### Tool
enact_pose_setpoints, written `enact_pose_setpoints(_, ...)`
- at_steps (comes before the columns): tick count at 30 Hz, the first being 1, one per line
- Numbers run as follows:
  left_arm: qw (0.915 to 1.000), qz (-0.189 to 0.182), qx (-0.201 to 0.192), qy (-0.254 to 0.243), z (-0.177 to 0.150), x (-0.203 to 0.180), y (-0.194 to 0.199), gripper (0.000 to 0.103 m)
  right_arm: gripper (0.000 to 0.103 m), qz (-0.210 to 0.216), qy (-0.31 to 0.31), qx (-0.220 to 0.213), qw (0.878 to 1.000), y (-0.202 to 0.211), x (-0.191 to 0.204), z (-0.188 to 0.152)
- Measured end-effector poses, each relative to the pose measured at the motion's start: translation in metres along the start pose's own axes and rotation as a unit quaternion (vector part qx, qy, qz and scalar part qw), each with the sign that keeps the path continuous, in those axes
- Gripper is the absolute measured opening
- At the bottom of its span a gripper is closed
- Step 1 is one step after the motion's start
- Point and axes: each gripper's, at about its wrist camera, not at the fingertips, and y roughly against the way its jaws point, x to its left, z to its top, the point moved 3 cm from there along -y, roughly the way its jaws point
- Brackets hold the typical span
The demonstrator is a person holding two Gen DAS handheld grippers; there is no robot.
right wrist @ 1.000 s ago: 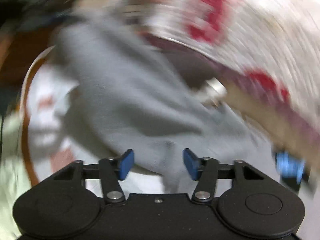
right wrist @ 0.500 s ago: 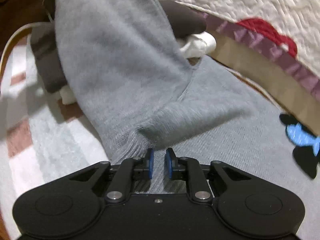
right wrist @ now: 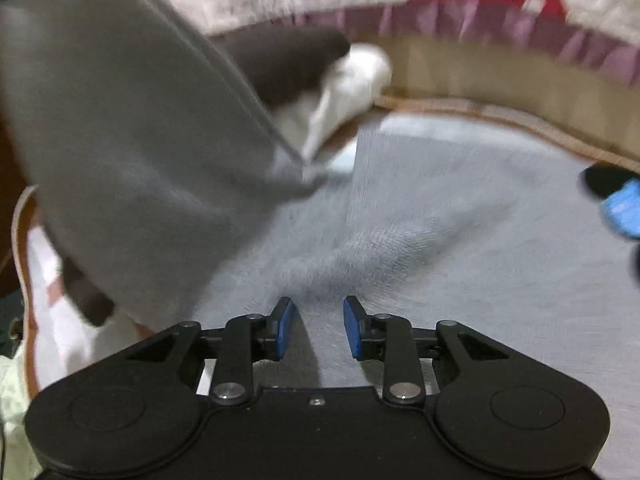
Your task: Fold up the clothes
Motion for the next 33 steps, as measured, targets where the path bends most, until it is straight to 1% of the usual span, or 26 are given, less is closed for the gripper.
enact_pose_setpoints(1, 1.0, -0.004, 0.001, -0.004, -0.001, -0.002, 0.0, 0.008, 0.039, 0.002, 0.008, 0.003, 1.0, -0.009, 0.004, 0.0)
enact_pose_setpoints(2, 1.0, -0.006, 0.004, -0.004, -0.003, -0.005, 0.0, 0.008, 0.048, -0.001, 0.031, 0.005, 1.0, -0.011, 0.012, 0.001)
enact_pose_setpoints(4, 0.9998, -0.014, 0.009, -0.007, -0.005, -0.011, -0.003, 0.008, 0.049, 0.005, 0.054, 0.004, 0.999, -0.002, 0.02, 0.0)
enact_pose_setpoints(5, 0.9997, -0.02, 0.015, -0.008, -0.008, -0.017, -0.005, 0.008, 0.047, 0.022, 0.046, -0.012, 0.999, 0.011, 0.019, -0.002)
enact_pose_setpoints(7, 0.9988, -0.035, 0.033, -0.008, -0.016, -0.03, -0.013, 0.008, 0.046, 0.031, 0.005, -0.049, 0.998, 0.039, 0.007, -0.007)
enact_pose_setpoints(9, 0.9967, -0.054, 0.06, -0.004, -0.028, -0.047, -0.025, 0.008, 0.046, 0.027, -0.023, -0.083, 0.996, 0.072, -0.006, -0.021)
enact_pose_setpoints(11, 0.9931, -0.069, 0.095, -0.004, -0.043, -0.069, -0.041, 0.008, 0.047, 0.003, -0.036, -0.101, 0.994, 0.101, -0.022, -0.035)
enact_pose_setpoints(13, 0.9869, -0.081, 0.14, 0.004, -0.068, -0.09, -0.064, 0.009, 0.047, -0.028, -0.051, -0.106, 0.993, 0.123, -0.042, -0.048)
enact_pose_setpoints(15, 0.9785, -0.092, 0.185, 0.012, -0.094, -0.111, -0.089, 0.01, 0.047, -0.054, -0.079, -0.11, 0.989, 0.138, -0.064, -0.058)
enact_pose_setpoints(17, 0.9643, -0.098, 0.244, 0.029, -0.123, -0.124, -0.112, 0.019, 0.047, -0.074, -0.108, -0.11, 0.985, 0.15, -0.084, -0.069)
enact_pose_setpoints(19, 0.9499, -0.121, 0.284, 0.05, -0.143, -0.128, -0.118, 0.019, 0.047, -0.093, -0.125, -0.105, 0.982, 0.158, -0.098, -0.079)
enact_pose_setpoints(21, 0.9424, -0.155, 0.291, 0.056, -0.147, -0.131, -0.111, 0.025, 0.047, -0.107, -0.134, -0.099, 0.98, 0.165, -0.105, -0.086)
enact_pose_setpoints(22, 0.9413, -0.162, 0.291, 0.053, -0.146, -0.132, -0.107, 0.035, 0.047, -0.112, -0.136, -0.097, 0.979, 0.169, -0.106, -0.089)
enact_pose_setpoints(23, 0.9413, -0.166, 0.29, 0.047, -0.143, -0.133, -0.103, 0.042, 0.047, -0.115, -0.136, -0.097, 0.979, 0.175, -0.104, -0.09)
enact_pose_setpoints(25, 0.9435, -0.175, 0.28, 0.025, -0.133, -0.132, -0.092, 0.043, 0.048, -0.106, -0.127, -0.104, 0.981, 0.187, -0.092, -0.089)
enact_pose_setpoints(27, 0.9555, -0.147, 0.256, -0.003, -0.121, -0.123, -0.08, 0.043, 0.054, -0.092, -0.116, -0.106, 0.983, 0.186, -0.077, -0.083)
enact_pose_setpoints(28, 0.9614, -0.124, 0.245, -0.021, -0.117, -0.115, -0.075, 0.043, 0.055, -0.086, -0.11, -0.107, 0.984, 0.186, -0.07, -0.08)
enact_pose_setpoints(29, 0.9665, -0.093, 0.235, -0.041, -0.116, -0.106, -0.071, 0.043, 0.055, -0.088, -0.096, -0.108, 0.986, 0.185, -0.061, -0.077)
enact_pose_setpoints(30, 0.9685, -0.059, 0.234, -0.061, -0.118, -0.093, -0.068, 0.043, 0.055, -0.098, -0.077, -0.105, 0.987, 0.181, -0.052, -0.072)
enact_pose_setpoints(31, 0.9687, -0.024, 0.234, -0.08, -0.121, -0.079, -0.065, 0.043, 0.055, -0.117, -0.054, -0.094, 0.987, 0.176, -0.042, -0.066)
enact_pose_setpoints(33, 0.9635, 0.019, 0.247, -0.102, -0.136, -0.055, -0.053, 0.04, 0.059, -0.155, -0.007, -0.07, 0.985, 0.167, -0.021, -0.055)
